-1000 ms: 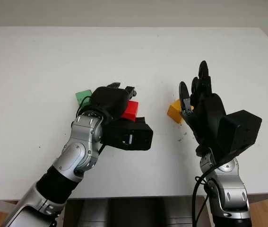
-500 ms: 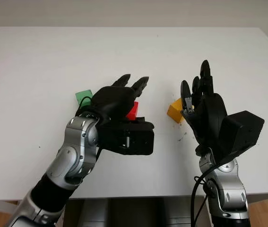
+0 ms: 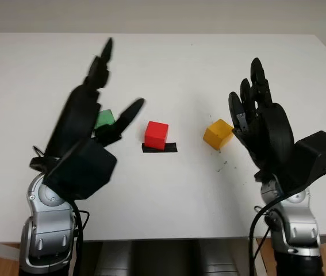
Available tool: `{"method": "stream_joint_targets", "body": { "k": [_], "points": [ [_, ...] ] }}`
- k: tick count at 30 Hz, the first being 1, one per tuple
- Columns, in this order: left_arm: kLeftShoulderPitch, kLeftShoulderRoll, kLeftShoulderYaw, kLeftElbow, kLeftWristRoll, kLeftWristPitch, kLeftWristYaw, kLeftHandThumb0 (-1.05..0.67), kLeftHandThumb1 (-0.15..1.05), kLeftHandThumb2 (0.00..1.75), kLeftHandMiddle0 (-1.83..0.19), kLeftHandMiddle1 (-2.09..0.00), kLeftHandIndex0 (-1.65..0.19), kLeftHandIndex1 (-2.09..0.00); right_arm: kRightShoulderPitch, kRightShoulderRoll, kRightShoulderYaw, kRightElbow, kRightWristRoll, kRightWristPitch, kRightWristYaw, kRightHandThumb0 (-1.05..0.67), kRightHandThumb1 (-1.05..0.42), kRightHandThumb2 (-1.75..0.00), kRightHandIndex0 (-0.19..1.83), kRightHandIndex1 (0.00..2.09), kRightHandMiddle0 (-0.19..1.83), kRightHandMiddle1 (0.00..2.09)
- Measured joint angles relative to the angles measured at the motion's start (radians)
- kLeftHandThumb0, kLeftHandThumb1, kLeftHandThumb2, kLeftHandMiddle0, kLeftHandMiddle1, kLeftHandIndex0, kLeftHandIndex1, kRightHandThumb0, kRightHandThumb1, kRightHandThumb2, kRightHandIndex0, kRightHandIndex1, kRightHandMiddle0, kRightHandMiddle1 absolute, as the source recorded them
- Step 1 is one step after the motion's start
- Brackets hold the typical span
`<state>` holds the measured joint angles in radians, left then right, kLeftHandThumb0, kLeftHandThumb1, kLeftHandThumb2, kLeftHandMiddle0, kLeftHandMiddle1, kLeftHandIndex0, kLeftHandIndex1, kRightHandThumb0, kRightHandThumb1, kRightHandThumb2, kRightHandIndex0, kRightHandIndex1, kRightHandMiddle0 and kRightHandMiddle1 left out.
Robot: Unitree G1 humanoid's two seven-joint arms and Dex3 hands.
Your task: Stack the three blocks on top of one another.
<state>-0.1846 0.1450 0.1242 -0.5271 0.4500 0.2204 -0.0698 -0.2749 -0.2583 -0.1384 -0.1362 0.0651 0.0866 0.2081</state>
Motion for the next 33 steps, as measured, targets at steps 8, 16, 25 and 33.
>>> {"method": "stream_joint_targets", "body": {
  "k": [8,16,25,33],
  "points": [
    [0.079,-0.001,0.098,0.118,-0.227,-0.134,0.04,-0.65,1.05,0.58,-0.02,-0.07,-0.03,-0.1,-0.207,-0.249,-0.021,0.203,-0.025,-0.024,0.191,-0.47,-0.87,-0.03,0.2,0.16,0.22,0.13],
    [0.139,0.016,0.122,0.173,-0.314,-0.171,0.043,-0.65,1.05,0.59,-0.05,-0.06,-0.06,-0.08,-0.394,-0.401,0.045,0.454,-0.124,-0.179,0.32,-0.47,-0.73,-0.04,0.35,0.14,0.43,0.12],
    [0.142,0.024,0.115,0.207,-0.348,-0.172,0.041,-0.66,1.05,0.56,-0.03,-0.05,-0.04,-0.06,-0.525,-0.522,0.201,0.578,-0.381,-0.449,0.322,-0.51,-0.7,-0.04,0.44,0.11,0.52,0.1],
    [0.134,0.035,0.102,0.235,-0.362,-0.182,0.041,-0.67,1.05,0.55,-0.01,-0.05,-0.03,-0.05,-0.56,-0.588,0.317,0.571,-0.563,-0.632,0.343,-0.52,-0.75,-0.06,0.44,0.08,0.49,0.06]
  ]
}}
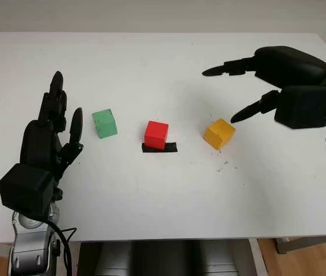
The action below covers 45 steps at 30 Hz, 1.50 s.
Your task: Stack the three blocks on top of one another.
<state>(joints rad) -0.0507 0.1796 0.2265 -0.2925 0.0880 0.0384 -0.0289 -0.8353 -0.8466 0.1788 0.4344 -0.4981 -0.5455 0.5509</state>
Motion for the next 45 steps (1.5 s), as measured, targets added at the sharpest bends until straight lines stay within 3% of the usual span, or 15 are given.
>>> {"method": "stream_joint_targets", "body": {
  "k": [4,13,23,30,45],
  "points": [
    [-0.009,0.007,-0.001,0.01,-0.001,0.0,0.001,-0.66,1.05,0.57,-0.01,-0.05,-0.02,-0.05,-0.002,-0.004,0.032,0.025,-0.043,-0.099,-0.038,-0.51,-0.74,-0.05,0.47,0.08,0.51,0.07],
    [-0.009,0.007,-0.01,0.011,0.002,-0.003,0.02,-0.64,1.05,0.56,-0.01,-0.05,-0.02,-0.05,-0.006,-0.004,0.093,0.081,-0.144,-0.193,-0.099,-0.53,-0.75,-0.06,0.46,0.06,0.52,0.06],
    [-0.003,0.007,-0.015,0.011,0.009,-0.005,0.028,-0.63,1.05,0.56,0.0,-0.05,-0.01,-0.05,-0.005,-0.004,0.14,0.121,-0.278,-0.207,-0.265,-0.54,-0.76,-0.06,0.47,0.06,0.55,0.07],
    [0.003,0.011,-0.02,0.011,0.02,-0.023,0.028,-0.62,1.05,0.55,-0.01,-0.05,-0.02,-0.05,-0.003,-0.003,0.167,0.153,-0.305,-0.192,-0.31,-0.54,-0.79,-0.06,0.45,0.05,0.54,0.06],
    [0.011,0.026,-0.023,0.011,0.026,-0.038,0.023,-0.58,1.05,0.54,-0.01,-0.05,-0.02,-0.05,-0.003,0.011,0.202,0.23,-0.326,-0.192,-0.429,-0.49,-0.8,-0.06,0.59,0.1,0.72,0.14]
  ]
}}
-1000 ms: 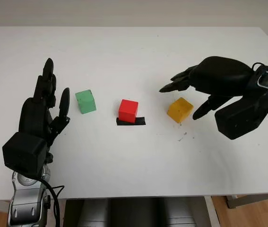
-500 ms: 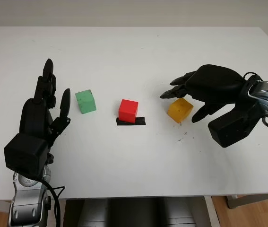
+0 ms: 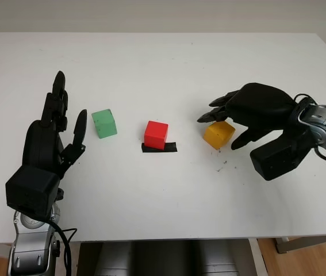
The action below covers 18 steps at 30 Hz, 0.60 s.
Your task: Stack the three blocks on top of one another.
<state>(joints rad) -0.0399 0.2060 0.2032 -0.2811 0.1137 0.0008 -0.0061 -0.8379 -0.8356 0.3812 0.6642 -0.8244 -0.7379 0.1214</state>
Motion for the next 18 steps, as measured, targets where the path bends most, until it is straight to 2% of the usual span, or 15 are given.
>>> {"method": "stream_joint_targets", "body": {
  "k": [7,8,9,10,12,18],
  "points": [
    [0.005,-0.003,-0.015,0.0,0.016,0.009,0.012,-0.6,1.05,0.53,-0.03,-0.06,-0.04,-0.06,-0.004,0.014,0.01,0.046,-0.001,-0.024,-0.053,-0.46,-0.83,-0.06,0.61,0.1,0.85,0.23],
    [0.006,-0.004,-0.017,0.0,0.016,0.01,0.013,-0.6,1.05,0.52,-0.03,-0.06,-0.04,-0.06,-0.005,0.015,0.012,0.05,-0.002,-0.028,-0.063,-0.46,-0.83,-0.06,0.62,0.09,0.84,0.29],
    [0.006,-0.006,-0.018,0.0,0.016,0.011,0.014,-0.6,1.05,0.52,-0.03,-0.06,-0.04,-0.06,-0.007,0.016,0.014,0.053,-0.004,-0.031,-0.074,-0.44,-0.85,-0.06,0.63,0.08,0.76,0.54],
    [0.007,-0.006,-0.018,0.0,0.016,0.012,0.014,-0.6,1.05,0.52,-0.03,-0.06,-0.04,-0.06,-0.009,0.016,0.016,0.055,-0.008,-0.033,-0.084,-0.44,-0.86,-0.05,0.64,0.07,0.7,0.7],
    [0.007,-0.006,-0.018,0.0,0.016,0.013,0.015,-0.59,1.05,0.52,-0.04,-0.06,-0.05,-0.06,-0.014,0.016,0.021,0.058,-0.014,-0.035,-0.095,-0.41,-0.88,-0.06,0.64,0.06,0.65,0.92],
    [0.016,-0.006,-0.018,0.0,0.016,0.012,0.016,-0.59,1.05,0.51,-0.04,-0.06,-0.05,-0.06,-0.02,0.016,0.028,0.058,-0.034,-0.032,-0.118,-0.38,-0.89,-0.05,0.64,0.06,0.61,1.07]
  ]
}}
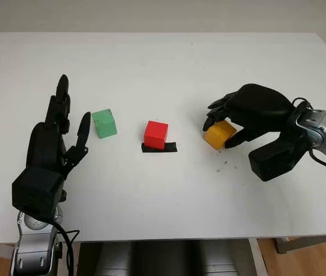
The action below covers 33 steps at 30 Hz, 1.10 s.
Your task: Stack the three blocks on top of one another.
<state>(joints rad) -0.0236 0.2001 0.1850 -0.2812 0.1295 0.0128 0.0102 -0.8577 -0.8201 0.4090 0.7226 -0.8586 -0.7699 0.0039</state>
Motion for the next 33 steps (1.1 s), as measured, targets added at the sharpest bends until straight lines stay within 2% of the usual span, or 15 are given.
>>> {"method": "stream_joint_targets", "body": {
  "k": [11,14,19,24,29,33],
  "points": [
    [0.001,-0.001,-0.01,0.0,0.02,0.014,0.008,-0.59,1.05,0.5,-0.06,-0.06,-0.06,-0.06,-0.001,0.0,-0.005,-0.049,-0.001,0.056,-0.035,-0.39,-0.92,-0.06,0.55,0.03,0.52,1.16],
    [0.001,-0.001,-0.01,0.0,0.018,0.014,0.007,-0.59,1.05,0.51,-0.06,-0.06,-0.06,-0.06,-0.001,0.021,-0.03,-0.07,0.004,0.084,-0.111,-0.41,-0.83,-0.05,0.66,0.07,0.7,1.04],
    [0.002,-0.001,-0.013,-0.001,0.021,0.014,0.009,-0.6,1.05,0.51,-0.06,-0.06,-0.06,-0.06,0.003,0.072,-0.08,-0.123,0.062,0.133,-0.16,-0.37,-0.81,-0.05,0.66,0.07,0.74,0.98],
    [0.002,-0.006,-0.02,-0.001,0.021,0.015,0.012,-0.6,1.05,0.51,-0.06,-0.05,-0.06,-0.06,0.022,0.185,-0.151,-0.179,0.306,0.224,-0.004,-0.33,-0.86,-0.06,0.6,0.03,0.58,1.19],
    [0.004,-0.006,-0.02,-0.001,0.021,0.015,0.013,-0.6,1.05,0.51,-0.05,-0.05,-0.05,-0.05,0.032,0.299,-0.2,-0.202,0.527,0.386,0.188,-0.37,-0.91,-0.06,0.51,0.0,0.44,1.44],
    [0.006,-0.007,-0.021,-0.002,0.024,0.024,0.016,-0.61,1.05,0.51,-0.05,-0.05,-0.05,-0.05,0.032,0.38,-0.229,-0.207,0.638,0.516,0.285,-0.43,-0.92,-0.05,0.49,0.01,0.38,1.52]
  ]
}}
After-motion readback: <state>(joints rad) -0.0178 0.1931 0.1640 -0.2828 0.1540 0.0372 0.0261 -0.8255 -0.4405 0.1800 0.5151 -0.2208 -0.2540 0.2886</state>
